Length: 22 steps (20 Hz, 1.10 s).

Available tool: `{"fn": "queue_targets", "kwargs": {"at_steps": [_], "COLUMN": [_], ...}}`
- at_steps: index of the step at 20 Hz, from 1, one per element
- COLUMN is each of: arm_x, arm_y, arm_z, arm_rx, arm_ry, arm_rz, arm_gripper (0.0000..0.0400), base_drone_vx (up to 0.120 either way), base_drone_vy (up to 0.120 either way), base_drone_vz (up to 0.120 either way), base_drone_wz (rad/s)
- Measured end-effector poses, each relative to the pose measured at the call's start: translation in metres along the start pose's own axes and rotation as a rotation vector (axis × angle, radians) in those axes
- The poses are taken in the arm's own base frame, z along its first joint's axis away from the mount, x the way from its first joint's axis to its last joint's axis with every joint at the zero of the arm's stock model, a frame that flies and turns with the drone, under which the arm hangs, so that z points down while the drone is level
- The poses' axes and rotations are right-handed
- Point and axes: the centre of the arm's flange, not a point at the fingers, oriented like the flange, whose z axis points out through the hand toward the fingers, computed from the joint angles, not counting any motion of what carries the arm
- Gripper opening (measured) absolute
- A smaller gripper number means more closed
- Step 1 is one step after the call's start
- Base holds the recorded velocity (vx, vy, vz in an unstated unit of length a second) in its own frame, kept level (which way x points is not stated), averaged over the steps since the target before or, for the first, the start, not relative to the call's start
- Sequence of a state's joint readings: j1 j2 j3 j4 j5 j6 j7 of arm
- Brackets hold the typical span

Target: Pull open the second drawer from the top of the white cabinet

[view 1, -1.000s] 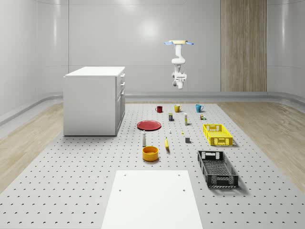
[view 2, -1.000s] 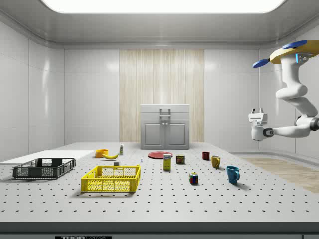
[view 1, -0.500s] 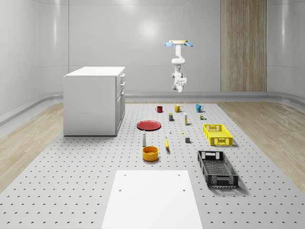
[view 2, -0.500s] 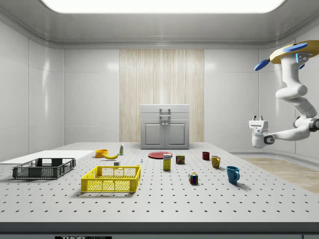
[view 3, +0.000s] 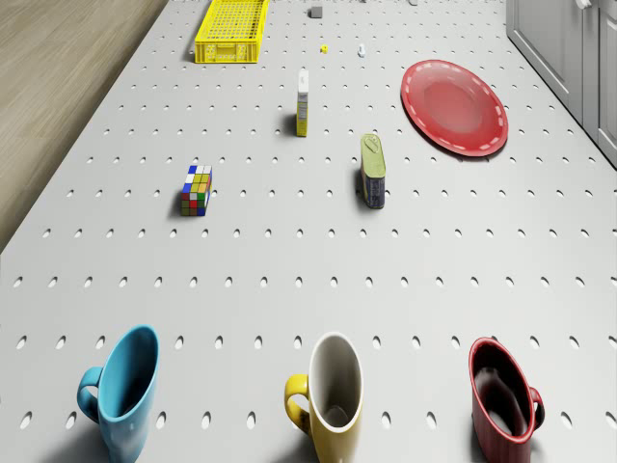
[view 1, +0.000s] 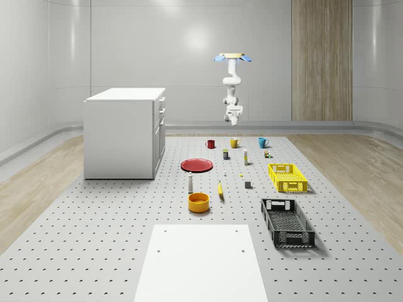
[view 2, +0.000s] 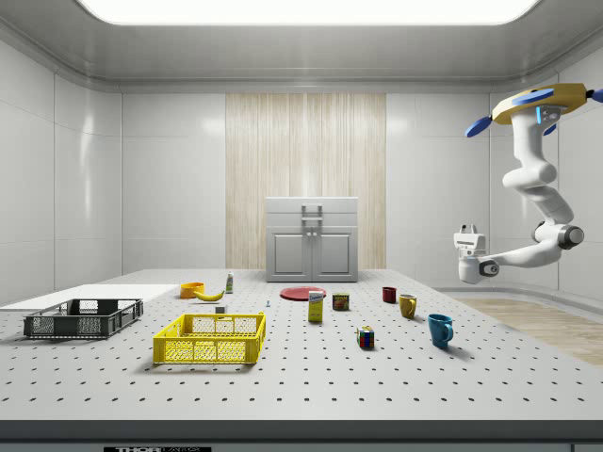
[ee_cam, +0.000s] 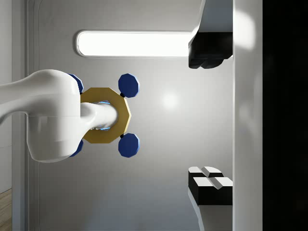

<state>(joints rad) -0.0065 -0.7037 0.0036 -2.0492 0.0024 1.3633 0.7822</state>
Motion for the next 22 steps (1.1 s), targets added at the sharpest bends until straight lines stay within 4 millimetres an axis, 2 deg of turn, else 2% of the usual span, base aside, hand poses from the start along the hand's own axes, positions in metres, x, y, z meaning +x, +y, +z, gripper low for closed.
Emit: {"fn": "queue_targets", "kwargs": {"at_steps": [3,8,16,18,22], "arm_x": [0.000,0.000,-0.001,0.017,0.052], "arm_y": [0.000,0.000,0.000,0.018,0.052], "arm_z": [-0.002,-0.003,-0.003,0.001,0.032], "arm_rx": [0.002,0.004,0.007,0.187,0.596], "arm_ry": [0.002,0.005,0.010,-0.175,-0.599], "arm_rz": [0.000,0.000,0.000,0.005,0.008], "arm_gripper": [0.0300,0.0300,0.0300,0.0303,0.0307], "base_drone_vx": [0.120,0.120,0.120,0.120,0.120], "base_drone_vy": [-0.120,-0.120,-0.120,-0.120,-0.120], "base_drone_vz": [0.000,0.096,0.000,0.000,0.000], "base_drone_wz": [0.000,0.000,0.000,0.000,0.000]}}
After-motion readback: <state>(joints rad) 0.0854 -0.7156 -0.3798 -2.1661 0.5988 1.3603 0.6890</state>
